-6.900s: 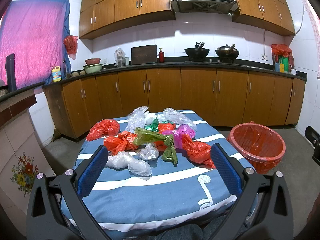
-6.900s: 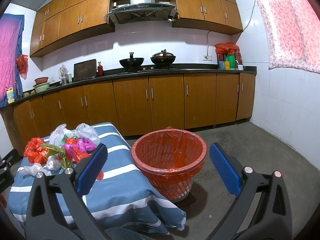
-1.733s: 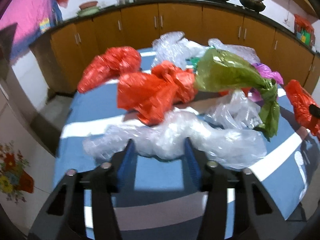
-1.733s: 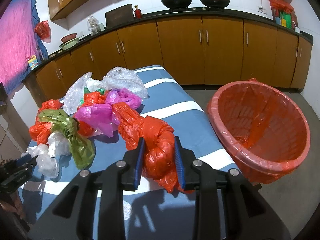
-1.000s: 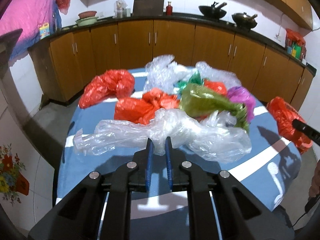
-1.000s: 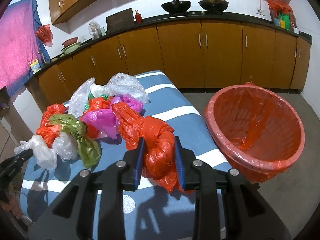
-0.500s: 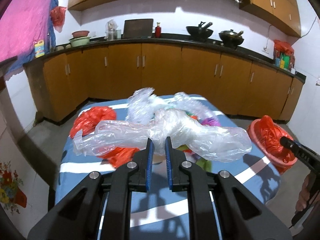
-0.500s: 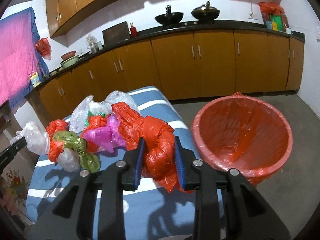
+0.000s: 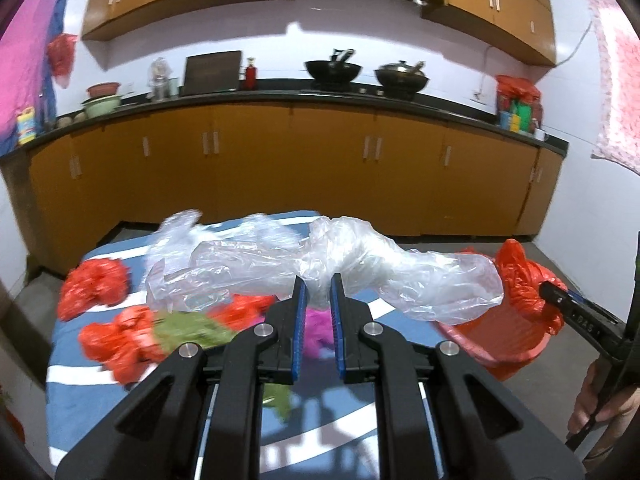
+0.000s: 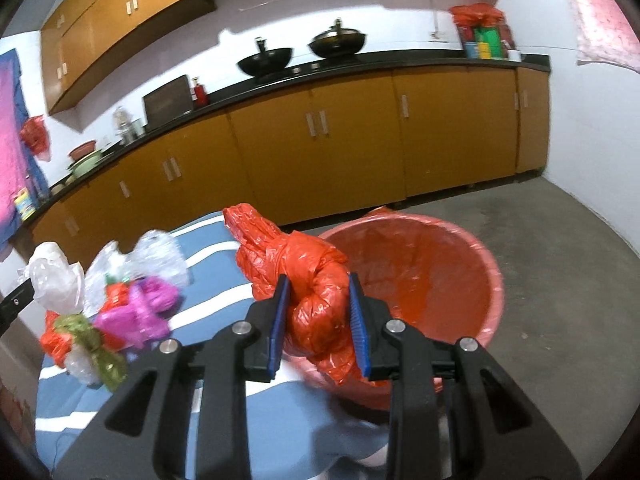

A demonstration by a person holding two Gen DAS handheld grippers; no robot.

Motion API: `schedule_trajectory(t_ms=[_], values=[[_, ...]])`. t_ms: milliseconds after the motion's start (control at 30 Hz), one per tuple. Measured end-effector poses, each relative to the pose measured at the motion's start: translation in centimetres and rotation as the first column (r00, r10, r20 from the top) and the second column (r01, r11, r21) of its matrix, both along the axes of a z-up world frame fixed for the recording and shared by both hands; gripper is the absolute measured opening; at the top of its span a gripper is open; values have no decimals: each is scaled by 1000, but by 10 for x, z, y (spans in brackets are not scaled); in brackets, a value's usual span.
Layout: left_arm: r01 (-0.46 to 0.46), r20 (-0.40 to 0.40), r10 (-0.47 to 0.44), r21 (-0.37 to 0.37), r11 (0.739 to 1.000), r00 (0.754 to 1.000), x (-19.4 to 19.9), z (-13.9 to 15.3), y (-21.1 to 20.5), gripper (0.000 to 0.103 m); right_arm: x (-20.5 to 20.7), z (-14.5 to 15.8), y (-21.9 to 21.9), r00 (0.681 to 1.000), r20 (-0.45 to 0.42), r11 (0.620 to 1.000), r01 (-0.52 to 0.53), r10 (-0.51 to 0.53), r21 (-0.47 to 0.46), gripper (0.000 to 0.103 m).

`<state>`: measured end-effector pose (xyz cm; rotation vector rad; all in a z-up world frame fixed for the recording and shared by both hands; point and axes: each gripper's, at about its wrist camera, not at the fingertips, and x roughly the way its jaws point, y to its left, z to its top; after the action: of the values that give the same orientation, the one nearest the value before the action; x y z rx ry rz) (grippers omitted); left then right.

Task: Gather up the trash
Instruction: 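Carry both bags over the wastebasket and open both tools to drop them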

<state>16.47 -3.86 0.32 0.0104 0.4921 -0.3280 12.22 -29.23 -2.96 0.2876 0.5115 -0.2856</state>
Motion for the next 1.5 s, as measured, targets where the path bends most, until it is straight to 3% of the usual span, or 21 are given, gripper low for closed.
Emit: schedule_trajectory(t_ms=[533,1267,1400,1500], values=[[152,-35,-151,41,988,988,27,-17,-121,12,-3,-12,-98,991,-11,991,131,-131,29,29],[267,-127,-253,109,957,959,64,-62,-200,13,27,-34,-130,986,-8,981,164,-164,100,32],[282,-141,-266,108,953,954,66,-65,-204,19,25,-34,-134,988,3,983,154,-155,103,39],[285,-150,-270,91,954,951,68,-66,-203,31,23,-35,-133,988,3,982,155,-156,108,42]])
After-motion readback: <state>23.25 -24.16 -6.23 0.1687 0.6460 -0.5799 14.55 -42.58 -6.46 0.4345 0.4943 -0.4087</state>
